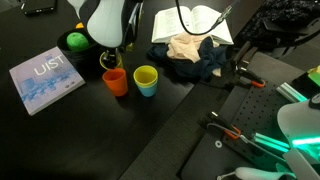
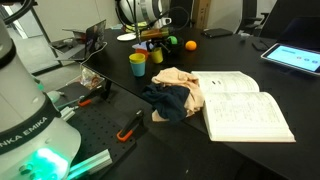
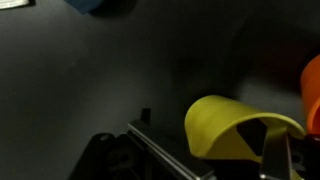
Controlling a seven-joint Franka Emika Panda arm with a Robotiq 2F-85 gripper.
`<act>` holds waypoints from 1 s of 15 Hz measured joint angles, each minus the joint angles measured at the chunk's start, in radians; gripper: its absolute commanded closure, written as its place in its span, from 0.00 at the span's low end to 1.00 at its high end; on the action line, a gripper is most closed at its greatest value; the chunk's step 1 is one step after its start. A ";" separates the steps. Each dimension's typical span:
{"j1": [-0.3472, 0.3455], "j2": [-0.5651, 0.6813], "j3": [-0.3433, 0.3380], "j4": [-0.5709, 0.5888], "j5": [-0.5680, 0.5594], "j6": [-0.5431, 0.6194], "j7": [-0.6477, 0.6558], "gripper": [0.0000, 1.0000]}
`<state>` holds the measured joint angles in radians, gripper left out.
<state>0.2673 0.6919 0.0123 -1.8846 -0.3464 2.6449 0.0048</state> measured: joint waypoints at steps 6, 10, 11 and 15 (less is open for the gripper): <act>-0.001 0.003 0.000 0.012 0.001 0.012 0.000 0.87; -0.001 0.004 0.000 0.012 0.001 0.011 0.000 0.87; -0.001 0.005 0.000 0.012 0.001 0.011 0.000 0.87; -0.001 0.007 0.000 0.012 0.001 0.011 0.000 0.86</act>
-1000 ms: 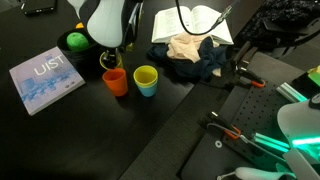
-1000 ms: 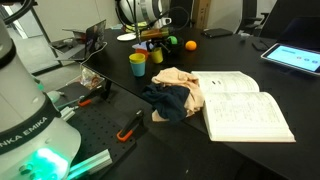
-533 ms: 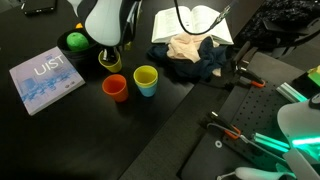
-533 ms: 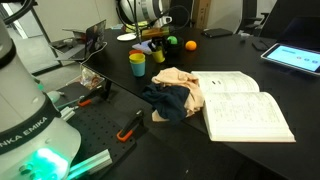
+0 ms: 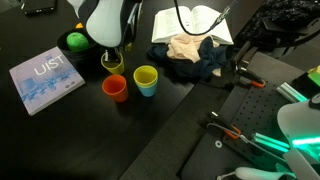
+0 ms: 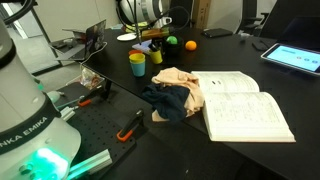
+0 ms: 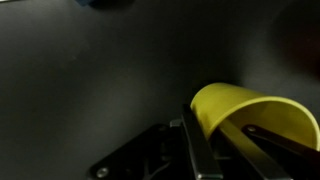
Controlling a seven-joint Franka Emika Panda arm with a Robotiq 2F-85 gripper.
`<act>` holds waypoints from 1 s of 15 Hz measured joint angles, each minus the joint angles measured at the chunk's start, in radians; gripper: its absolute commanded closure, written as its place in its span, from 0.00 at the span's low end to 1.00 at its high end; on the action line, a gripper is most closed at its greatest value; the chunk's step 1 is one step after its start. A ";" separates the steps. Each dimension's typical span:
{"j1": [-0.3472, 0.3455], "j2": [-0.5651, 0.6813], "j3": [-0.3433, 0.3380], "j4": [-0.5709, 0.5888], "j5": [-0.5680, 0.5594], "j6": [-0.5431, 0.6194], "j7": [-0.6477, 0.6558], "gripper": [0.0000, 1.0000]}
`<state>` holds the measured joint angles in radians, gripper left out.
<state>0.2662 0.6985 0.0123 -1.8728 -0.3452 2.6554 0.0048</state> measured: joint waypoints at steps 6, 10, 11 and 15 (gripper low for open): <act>0.000 0.000 0.000 0.000 0.000 0.000 0.000 0.86; 0.000 0.000 0.000 0.000 0.000 0.000 0.000 0.97; 0.000 0.000 0.000 0.000 0.000 0.000 0.000 0.99; 0.000 -0.003 0.000 0.000 0.000 0.000 0.000 0.99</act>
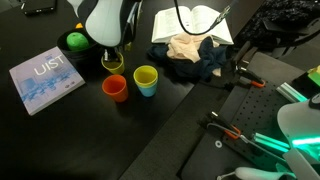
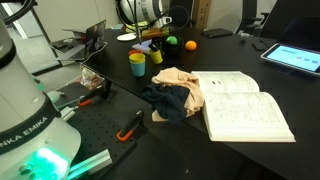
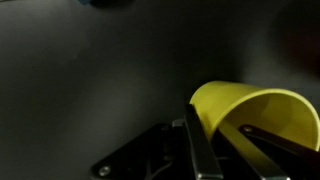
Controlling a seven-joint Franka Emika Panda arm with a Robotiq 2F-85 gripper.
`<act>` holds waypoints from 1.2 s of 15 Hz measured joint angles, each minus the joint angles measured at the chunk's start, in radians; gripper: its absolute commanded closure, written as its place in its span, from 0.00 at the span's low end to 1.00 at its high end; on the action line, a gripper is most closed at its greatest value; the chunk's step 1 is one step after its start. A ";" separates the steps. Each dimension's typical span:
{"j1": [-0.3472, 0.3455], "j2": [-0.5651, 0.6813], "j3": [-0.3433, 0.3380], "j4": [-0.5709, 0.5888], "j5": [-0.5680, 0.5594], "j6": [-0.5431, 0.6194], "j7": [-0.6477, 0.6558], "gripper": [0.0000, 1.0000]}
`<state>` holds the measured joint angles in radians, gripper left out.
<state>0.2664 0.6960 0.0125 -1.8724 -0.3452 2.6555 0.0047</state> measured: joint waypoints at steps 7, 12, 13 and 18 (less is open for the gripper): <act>0.000 -0.012 -0.001 0.005 0.000 0.000 0.000 0.99; 0.000 -0.058 -0.006 0.006 0.000 -0.007 0.000 0.99; 0.000 -0.071 -0.007 0.006 -0.001 -0.013 0.000 0.99; 0.000 -0.150 -0.015 -0.013 -0.005 -0.077 -0.001 0.99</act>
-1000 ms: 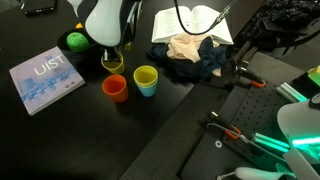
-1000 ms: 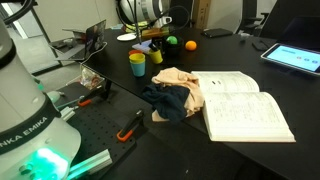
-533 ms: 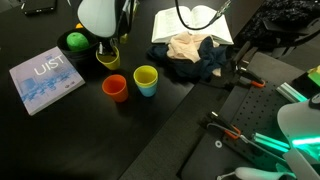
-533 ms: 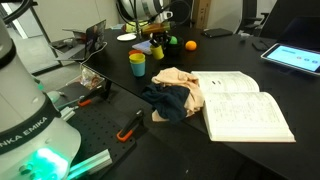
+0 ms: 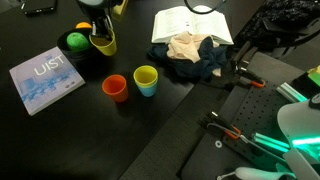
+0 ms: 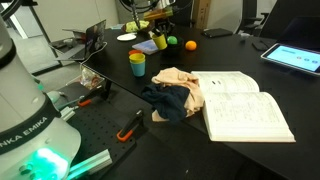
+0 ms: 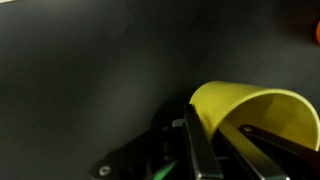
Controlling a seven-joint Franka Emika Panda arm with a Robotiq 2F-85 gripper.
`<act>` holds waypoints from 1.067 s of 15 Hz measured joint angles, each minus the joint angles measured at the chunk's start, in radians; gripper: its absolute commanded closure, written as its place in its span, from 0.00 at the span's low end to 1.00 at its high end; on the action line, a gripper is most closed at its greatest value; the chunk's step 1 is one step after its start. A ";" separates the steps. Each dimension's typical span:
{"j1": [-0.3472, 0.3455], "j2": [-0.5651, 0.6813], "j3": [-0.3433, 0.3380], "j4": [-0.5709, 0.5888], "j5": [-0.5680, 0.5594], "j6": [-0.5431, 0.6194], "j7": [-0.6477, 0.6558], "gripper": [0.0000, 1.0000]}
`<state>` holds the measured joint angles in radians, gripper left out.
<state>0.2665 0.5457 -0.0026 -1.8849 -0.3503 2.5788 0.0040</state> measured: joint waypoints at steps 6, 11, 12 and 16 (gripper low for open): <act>-0.012 -0.132 0.052 -0.070 0.052 -0.200 -0.015 0.99; -0.019 -0.223 0.121 -0.088 0.151 -0.373 -0.025 0.99; -0.019 -0.233 0.129 -0.091 0.167 -0.396 -0.025 0.99; -0.024 -0.254 0.139 -0.116 0.215 -0.434 -0.027 0.99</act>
<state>0.2426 0.2921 0.1365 -2.0005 -0.1351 2.1444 -0.0233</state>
